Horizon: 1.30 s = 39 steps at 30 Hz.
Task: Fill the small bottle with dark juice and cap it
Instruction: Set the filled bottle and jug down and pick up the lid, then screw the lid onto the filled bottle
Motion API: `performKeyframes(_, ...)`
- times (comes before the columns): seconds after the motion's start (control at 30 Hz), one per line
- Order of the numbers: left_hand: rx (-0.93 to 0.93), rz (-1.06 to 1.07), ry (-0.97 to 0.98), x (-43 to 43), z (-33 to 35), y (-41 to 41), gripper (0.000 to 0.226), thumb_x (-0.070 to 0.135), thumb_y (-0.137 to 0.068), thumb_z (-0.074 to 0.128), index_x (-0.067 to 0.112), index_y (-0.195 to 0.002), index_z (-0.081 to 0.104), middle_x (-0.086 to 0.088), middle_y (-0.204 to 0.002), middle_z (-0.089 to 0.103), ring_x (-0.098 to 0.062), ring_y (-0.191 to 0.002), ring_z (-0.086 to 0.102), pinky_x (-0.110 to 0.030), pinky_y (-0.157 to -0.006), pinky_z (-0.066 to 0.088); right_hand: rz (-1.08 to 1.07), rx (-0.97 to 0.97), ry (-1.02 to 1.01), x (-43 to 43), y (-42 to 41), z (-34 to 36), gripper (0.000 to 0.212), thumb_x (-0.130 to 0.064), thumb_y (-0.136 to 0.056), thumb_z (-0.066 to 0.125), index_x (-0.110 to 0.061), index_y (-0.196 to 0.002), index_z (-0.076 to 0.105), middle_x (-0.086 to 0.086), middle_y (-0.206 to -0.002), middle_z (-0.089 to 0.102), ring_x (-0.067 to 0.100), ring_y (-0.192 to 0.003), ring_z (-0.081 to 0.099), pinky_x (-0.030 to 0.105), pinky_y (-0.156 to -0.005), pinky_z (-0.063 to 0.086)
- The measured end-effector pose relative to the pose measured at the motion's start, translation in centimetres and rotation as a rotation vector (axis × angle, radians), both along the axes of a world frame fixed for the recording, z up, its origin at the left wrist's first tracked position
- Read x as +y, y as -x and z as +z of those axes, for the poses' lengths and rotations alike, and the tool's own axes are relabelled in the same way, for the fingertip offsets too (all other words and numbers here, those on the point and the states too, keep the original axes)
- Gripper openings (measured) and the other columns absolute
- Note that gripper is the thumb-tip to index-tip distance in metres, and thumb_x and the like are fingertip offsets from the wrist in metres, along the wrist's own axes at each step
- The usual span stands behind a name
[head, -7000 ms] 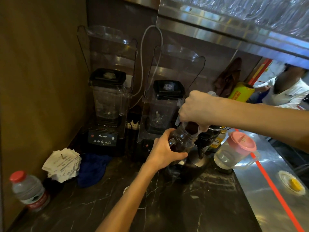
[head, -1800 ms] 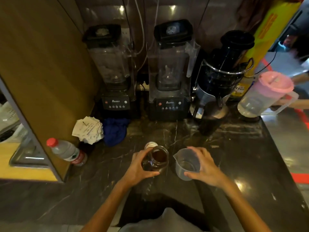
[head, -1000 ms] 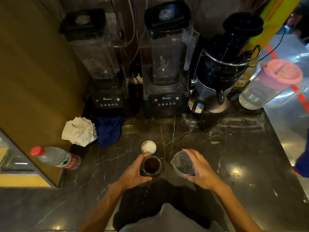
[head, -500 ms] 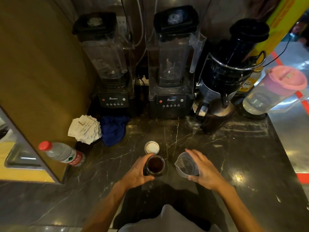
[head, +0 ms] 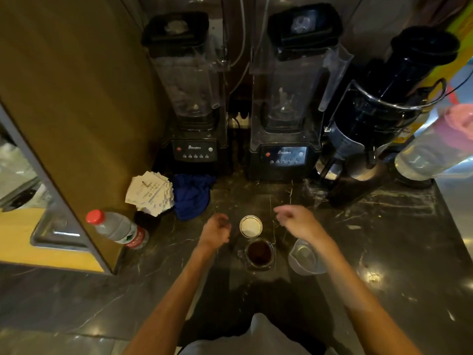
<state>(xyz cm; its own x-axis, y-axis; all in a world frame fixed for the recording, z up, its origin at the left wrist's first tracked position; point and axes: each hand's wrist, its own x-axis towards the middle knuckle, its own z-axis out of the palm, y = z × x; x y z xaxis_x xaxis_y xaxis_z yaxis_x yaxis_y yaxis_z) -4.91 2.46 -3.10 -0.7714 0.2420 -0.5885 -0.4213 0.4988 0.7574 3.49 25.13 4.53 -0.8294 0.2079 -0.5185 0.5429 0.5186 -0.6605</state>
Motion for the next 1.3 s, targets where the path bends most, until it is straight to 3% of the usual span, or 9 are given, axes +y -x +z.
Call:
performKeyframes(0.1,-0.192,-0.002,0.010,2.8,-1.1,0.7,0.021,0.002,-0.100,0.048,0.007,-0.119,0.054,-0.017,-0.115,0.055,-0.027,-0.091,0.056,-0.050,-0.091,0.045,0.002,-0.249,-0.024,-2.2,4.3,-3.9,0.043,-0.023,-0.102,0.050,-0.011,-0.143,0.046,0.011,-0.146,0.048,0.025,-0.133,0.045,0.038,-0.108,0.036)
performKeyframes(0.2,-0.136,-0.123,0.164,4.0,-2.4,1.2,0.040,0.006,-0.096,0.057,0.008,-0.135,0.051,-0.019,-0.125,0.061,-0.022,-0.086,0.061,-0.043,-0.087,0.056,-0.094,-0.310,0.007,-3.7,5.4,-6.9,0.046,-0.029,-0.103,0.047,-0.007,-0.143,0.046,0.014,-0.148,0.045,0.028,-0.133,0.045,0.035,-0.107,0.037)
performKeyframes(0.53,-0.034,-0.247,0.050,4.7,-1.3,1.4,0.043,0.005,-0.085,0.077,0.008,-0.126,0.064,-0.010,-0.120,0.071,-0.020,-0.112,0.065,-0.031,-0.098,0.051,-0.420,-0.214,0.317,-3.7,5.6,-8.0,0.033,-0.026,-0.104,0.047,-0.008,-0.128,0.060,0.010,-0.129,0.061,0.020,-0.106,0.057,0.034,-0.088,0.054)
performKeyframes(0.7,0.148,-0.379,0.047,4.9,0.7,1.6,0.071,0.017,-0.074,0.088,0.017,-0.137,0.055,-0.001,-0.136,0.054,-0.019,-0.131,0.046,-0.043,-0.114,0.038,-0.482,-0.032,0.594,-2.2,4.8,-5.3,0.033,-0.020,-0.104,0.044,-0.015,-0.133,0.058,0.005,-0.130,0.064,0.015,-0.114,0.058,0.026,-0.079,0.050)
performKeyframes(0.83,0.260,-0.390,-0.131,4.6,3.3,0.9,0.041,0.033,-0.079,0.083,0.037,-0.114,0.062,0.015,-0.101,0.070,0.001,-0.100,0.065,-0.024,-0.085,0.057,-0.417,0.172,0.754,-2.2,2.9,-2.7,0.035,-0.017,-0.100,0.049,-0.029,-0.132,0.057,0.002,-0.134,0.062,0.016,-0.121,0.059,0.034,-0.097,0.049)
performKeyframes(0.93,0.151,-0.378,-0.198,4.1,5.6,0.3,0.033,0.059,-0.079,0.075,0.041,-0.105,0.066,0.009,-0.089,0.073,0.000,-0.069,0.066,-0.015,-0.058,0.051,-0.259,0.271,0.720,-2.1,0.4,-0.5,0.048,-0.041,-0.094,0.061,-0.050,-0.139,0.046,-0.005,-0.149,0.046,0.012,-0.132,0.048,0.042,-0.108,0.040)
performKeyframes(1.0,0.031,-0.409,-0.279,3.7,7.0,-0.1,0.045,0.073,-0.074,0.069,0.036,-0.100,0.072,0.008,-0.079,0.070,-0.005,-0.062,0.059,-0.017,-0.056,0.049,-0.165,0.299,0.677,-1.9,-1.5,0.6,0.063,-0.047,-0.091,0.067,-0.057,-0.144,0.033,-0.015,-0.151,0.040,0.009,-0.138,0.039,0.043,-0.112,0.034)
performKeyframes(1.13,-0.198,-0.556,-0.475,3.1,8.9,-1.6,0.051,0.071,-0.083,0.063,0.022,-0.090,0.075,0.002,-0.073,0.063,-0.008,-0.061,0.053,-0.018,-0.056,0.046,-0.159,0.334,0.761,-2.9,-4.6,1.1,0.085,-0.019,-0.087,0.078,-0.050,-0.148,0.029,-0.011,-0.139,0.056,0.017,-0.131,0.051,0.040,-0.100,0.049)
performKeyframes(1.3,-0.041,-0.565,-0.160,2.7,10.2,-4.0,0.074,0.080,-0.083,0.040,0.012,-0.091,0.069,0.007,-0.062,0.061,-0.002,-0.052,0.052,-0.019,-0.057,0.044,-0.340,0.428,0.716,-4.4,-6.4,0.2,0.067,-0.029,-0.085,0.078,-0.046,-0.140,0.043,0.006,-0.130,0.057,0.024,-0.121,0.059,0.043,-0.098,0.051)
